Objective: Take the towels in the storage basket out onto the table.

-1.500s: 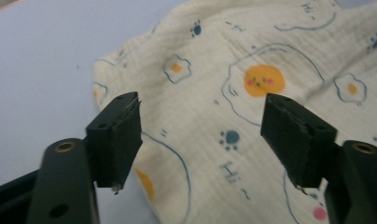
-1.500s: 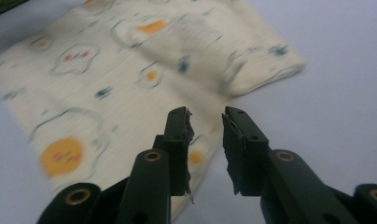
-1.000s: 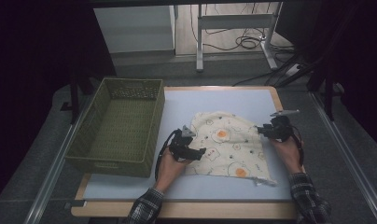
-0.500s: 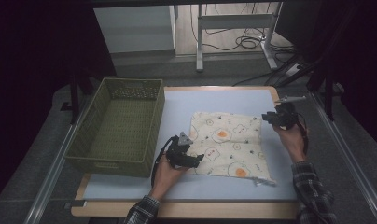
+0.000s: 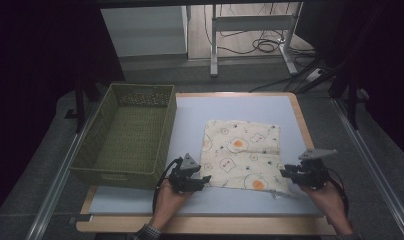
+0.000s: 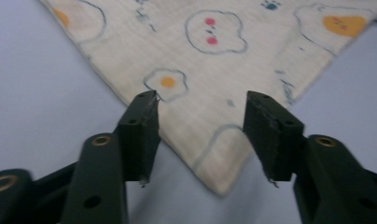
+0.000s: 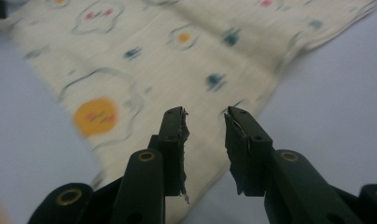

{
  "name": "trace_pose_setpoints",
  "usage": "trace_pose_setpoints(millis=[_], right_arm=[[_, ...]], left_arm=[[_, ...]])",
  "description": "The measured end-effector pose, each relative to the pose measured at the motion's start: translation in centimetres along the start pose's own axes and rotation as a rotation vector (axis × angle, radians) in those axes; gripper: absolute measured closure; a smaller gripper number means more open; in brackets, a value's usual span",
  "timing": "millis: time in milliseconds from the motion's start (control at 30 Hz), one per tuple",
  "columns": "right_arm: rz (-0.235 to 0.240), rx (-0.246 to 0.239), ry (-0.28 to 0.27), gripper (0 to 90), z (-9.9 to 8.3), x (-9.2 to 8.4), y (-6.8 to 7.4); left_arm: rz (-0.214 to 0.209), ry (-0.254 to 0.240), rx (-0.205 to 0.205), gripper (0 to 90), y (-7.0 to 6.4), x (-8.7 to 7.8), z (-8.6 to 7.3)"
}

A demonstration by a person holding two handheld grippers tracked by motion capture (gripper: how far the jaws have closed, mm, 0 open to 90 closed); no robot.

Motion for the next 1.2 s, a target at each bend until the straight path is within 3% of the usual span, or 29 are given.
trace_pose_setpoints(millis=[100,233,300,333,367,400,467,667,867,967,1067,1200], right_arm=[[0.017,-0.009,0.023,63.0,-1.8,-0.2,1.1],[-0.055,-0.048,0.055,60.9,-3.1,0.4,0.9],[-0.055,-0.037,0.041,65.0,-3.6,0.5,0.8],[-0.053,-0.030,0.032,70.8,-3.7,0.5,0.8],[-0.034,-0.021,0.029,82.5,-3.9,0.4,0.9],[-0.014,-0.016,0.033,86.3,-4.0,0.4,1.0],[-0.025,-0.021,0.030,87.3,-4.1,0.3,1.3],[-0.012,-0.025,0.032,87.4,-4.6,-0.6,1.9],[0.026,-0.024,0.061,87.3,-6.6,-1.9,3.4],[0.035,-0.027,0.067,86.8,-6.9,-2.6,3.8],[0.042,-0.026,0.039,84.0,-5.8,-3.1,3.5],[0.040,-0.016,0.021,79.6,-4.2,-2.7,2.4]], left_arm=[[-0.009,0.019,0.009,50.5,-0.5,0.0,-0.6],[0.018,0.042,0.042,55.1,-0.7,0.6,-1.0],[0.013,0.048,0.045,60.2,-0.8,0.6,-0.9],[0.001,0.048,0.034,64.1,-1.0,0.6,-0.8],[-0.010,0.045,0.029,71.3,-1.0,0.6,-0.8],[-0.022,0.041,0.025,76.7,-1.1,0.6,-0.7],[-0.038,0.042,0.020,86.7,-1.2,0.6,-0.7],[-0.091,0.045,0.019,86.4,-2.1,-0.7,-1.0],[-0.138,0.082,0.037,82.2,-4.4,-2.1,-2.0],[-0.108,0.075,0.054,71.0,-4.3,-2.4,-1.6],[-0.078,0.038,0.034,64.1,-3.2,-2.4,-0.5],[-0.036,0.029,0.024,58.2,-1.4,-1.5,0.8]])
Point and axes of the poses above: each handheld gripper's, and its own axes: x roughly forward along the jaws, z roughly out of its top, y roughly to its left, the point moved 5 cm from there along x, roughly forward along the jaws, and after that the axes turned 13 degrees about x, right-handed, at the moved point
